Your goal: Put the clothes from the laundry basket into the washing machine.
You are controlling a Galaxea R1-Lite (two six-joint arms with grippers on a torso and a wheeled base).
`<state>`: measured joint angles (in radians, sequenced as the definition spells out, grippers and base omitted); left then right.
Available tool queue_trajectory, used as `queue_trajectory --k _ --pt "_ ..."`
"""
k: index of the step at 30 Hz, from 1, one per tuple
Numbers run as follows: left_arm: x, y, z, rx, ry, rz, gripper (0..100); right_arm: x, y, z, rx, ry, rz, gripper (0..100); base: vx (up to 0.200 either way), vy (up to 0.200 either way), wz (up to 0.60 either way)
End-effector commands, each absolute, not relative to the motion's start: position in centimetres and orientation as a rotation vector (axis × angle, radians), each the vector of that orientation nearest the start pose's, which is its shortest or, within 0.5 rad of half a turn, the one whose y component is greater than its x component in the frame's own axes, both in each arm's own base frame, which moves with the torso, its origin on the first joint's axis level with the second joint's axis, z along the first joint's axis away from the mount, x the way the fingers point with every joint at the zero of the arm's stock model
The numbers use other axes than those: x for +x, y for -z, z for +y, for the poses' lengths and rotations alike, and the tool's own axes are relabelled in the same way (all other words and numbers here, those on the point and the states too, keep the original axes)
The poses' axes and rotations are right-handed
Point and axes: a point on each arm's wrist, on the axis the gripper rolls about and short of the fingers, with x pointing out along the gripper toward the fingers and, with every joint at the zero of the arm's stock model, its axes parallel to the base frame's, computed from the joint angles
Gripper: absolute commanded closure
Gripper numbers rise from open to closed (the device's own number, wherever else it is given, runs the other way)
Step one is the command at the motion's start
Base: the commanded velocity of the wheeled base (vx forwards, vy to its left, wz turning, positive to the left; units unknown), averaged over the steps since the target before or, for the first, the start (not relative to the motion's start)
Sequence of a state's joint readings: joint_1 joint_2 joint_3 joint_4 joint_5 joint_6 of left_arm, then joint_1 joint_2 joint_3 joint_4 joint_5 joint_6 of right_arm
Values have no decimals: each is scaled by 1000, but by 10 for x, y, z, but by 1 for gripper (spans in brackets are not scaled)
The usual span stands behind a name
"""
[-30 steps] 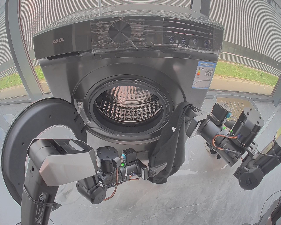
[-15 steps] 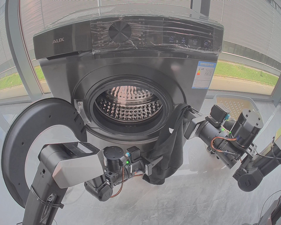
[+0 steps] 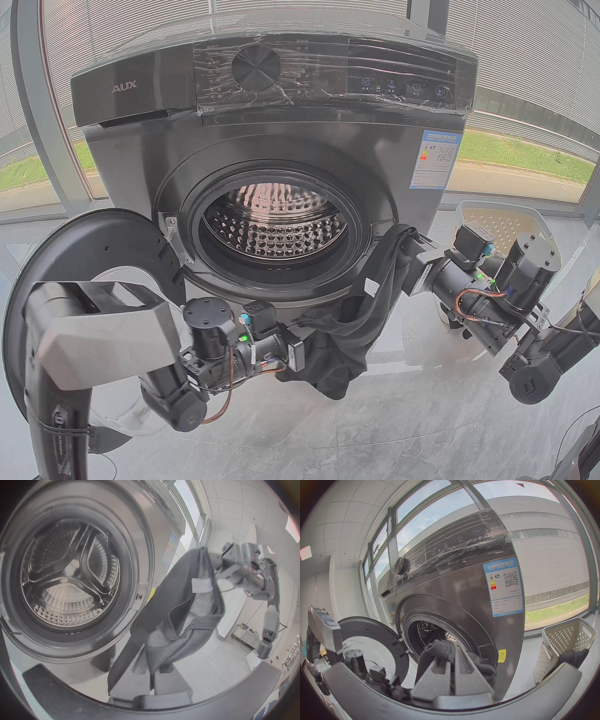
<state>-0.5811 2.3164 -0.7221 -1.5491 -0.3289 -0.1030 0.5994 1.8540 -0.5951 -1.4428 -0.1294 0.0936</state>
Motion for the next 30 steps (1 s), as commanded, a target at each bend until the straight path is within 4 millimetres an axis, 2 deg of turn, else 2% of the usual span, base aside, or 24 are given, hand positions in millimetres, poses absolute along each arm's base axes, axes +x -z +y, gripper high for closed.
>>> queue_trajectory --k 1,5,6,8,12,25,30 --pt "276 -103 -161 -75 848 -8 100 261 -155 167 144 -455 -121 100 0 0 0" --pt "255 -121 -128 -80 813 -22 100 260 -154 167 142 -456 -115 100 0 0 0" --pt "255 -121 -128 -80 813 -22 100 260 -154 167 142 -456 -115 100 0 0 0" --pt "240 -128 -111 -80 819 -23 100 260 -153 167 142 -458 -114 100 0 0 0" --pt "244 -136 -95 -66 768 -63 100 259 -152 166 140 -458 -109 100 0 0 0" --pt "254 -165 -93 -74 744 -192 100 251 -155 168 146 -480 -121 100 0 0 0" --pt "247 -176 -90 -75 745 -233 100 250 -162 169 156 -490 -148 100 0 0 0"
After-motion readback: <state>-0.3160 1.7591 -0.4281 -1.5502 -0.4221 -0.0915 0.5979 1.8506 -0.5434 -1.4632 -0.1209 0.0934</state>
